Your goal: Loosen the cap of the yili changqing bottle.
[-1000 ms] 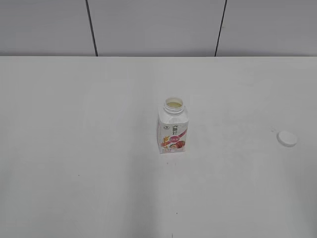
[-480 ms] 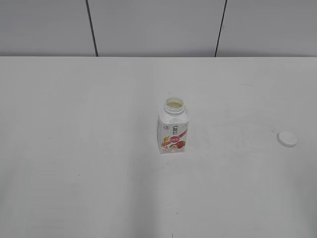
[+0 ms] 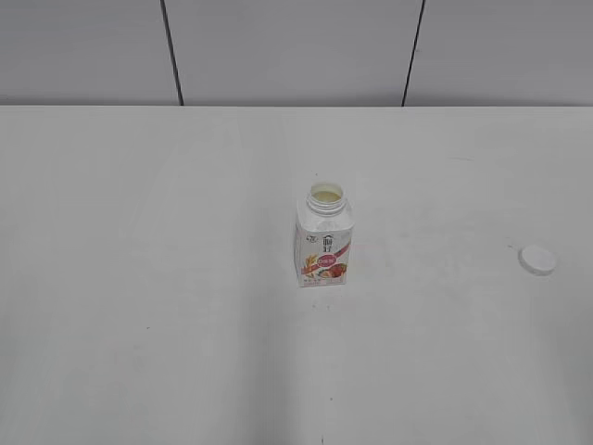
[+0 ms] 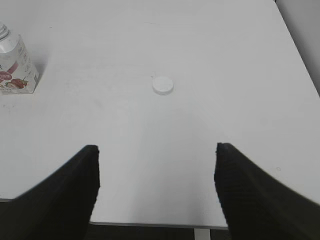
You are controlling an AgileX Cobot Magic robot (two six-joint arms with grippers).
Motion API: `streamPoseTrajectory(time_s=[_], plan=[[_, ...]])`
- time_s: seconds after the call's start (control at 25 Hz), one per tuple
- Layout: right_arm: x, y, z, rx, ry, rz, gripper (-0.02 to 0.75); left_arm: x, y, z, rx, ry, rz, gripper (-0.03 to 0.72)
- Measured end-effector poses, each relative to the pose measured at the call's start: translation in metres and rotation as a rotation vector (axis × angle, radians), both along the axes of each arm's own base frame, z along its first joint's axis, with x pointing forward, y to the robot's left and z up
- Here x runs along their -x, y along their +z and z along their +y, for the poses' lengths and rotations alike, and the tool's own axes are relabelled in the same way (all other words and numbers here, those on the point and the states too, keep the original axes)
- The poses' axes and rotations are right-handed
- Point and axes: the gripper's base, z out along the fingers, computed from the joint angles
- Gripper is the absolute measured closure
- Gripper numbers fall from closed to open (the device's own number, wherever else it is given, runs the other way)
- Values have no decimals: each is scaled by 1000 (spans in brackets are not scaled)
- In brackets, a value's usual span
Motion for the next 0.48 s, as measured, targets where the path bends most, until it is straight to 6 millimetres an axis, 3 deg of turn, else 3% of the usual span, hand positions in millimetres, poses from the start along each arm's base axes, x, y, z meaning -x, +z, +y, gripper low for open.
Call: streamPoseTrajectory(time_s=[0.48], plan=[[0,0,0,3,-2,0,173,0,0,-1,-33,25,-1,270]])
